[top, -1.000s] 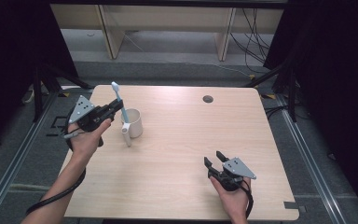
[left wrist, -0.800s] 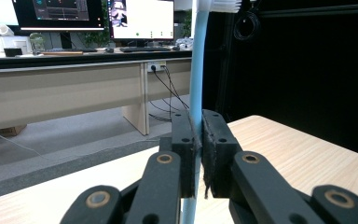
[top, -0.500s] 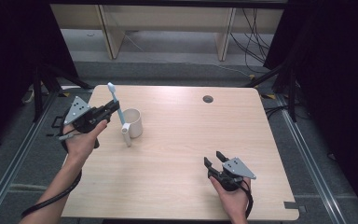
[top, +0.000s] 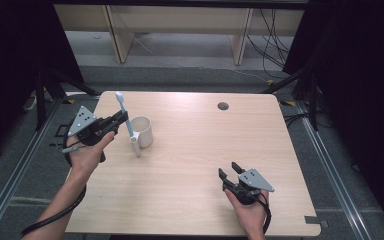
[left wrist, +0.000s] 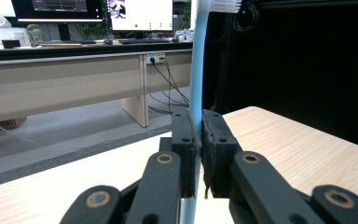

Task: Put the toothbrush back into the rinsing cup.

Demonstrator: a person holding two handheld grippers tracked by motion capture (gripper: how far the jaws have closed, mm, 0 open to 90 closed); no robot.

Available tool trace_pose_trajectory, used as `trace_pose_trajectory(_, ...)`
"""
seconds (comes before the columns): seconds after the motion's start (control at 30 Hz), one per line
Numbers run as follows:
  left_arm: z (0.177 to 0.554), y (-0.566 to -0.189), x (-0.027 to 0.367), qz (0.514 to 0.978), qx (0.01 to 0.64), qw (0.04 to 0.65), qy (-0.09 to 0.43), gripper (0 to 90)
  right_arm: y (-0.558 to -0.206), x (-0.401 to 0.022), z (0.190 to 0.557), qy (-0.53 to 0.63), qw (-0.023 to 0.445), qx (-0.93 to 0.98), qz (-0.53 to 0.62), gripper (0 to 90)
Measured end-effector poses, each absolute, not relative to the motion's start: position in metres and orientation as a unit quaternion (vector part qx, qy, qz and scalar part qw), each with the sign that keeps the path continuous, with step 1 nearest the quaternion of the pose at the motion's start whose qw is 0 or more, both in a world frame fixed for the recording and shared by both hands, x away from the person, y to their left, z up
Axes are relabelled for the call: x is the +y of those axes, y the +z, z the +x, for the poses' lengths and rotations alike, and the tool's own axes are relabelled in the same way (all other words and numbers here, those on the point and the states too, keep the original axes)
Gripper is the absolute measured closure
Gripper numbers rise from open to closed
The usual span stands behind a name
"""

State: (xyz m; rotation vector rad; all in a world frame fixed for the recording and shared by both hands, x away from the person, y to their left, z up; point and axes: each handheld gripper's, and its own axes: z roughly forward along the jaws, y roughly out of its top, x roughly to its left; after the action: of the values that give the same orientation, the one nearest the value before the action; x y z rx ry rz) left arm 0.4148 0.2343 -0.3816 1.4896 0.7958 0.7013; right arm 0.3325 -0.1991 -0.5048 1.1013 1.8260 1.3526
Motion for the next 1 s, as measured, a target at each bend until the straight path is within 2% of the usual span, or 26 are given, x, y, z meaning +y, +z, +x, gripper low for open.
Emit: trace_pose_trajectory(1.0, 0.425, -0.410, 0.231, 0.654, 0.355, 0.599, 0.295, 83.8, -0.505, -0.199, 0.333, 0.514, 0.296, 0.688, 0.418, 45.8)
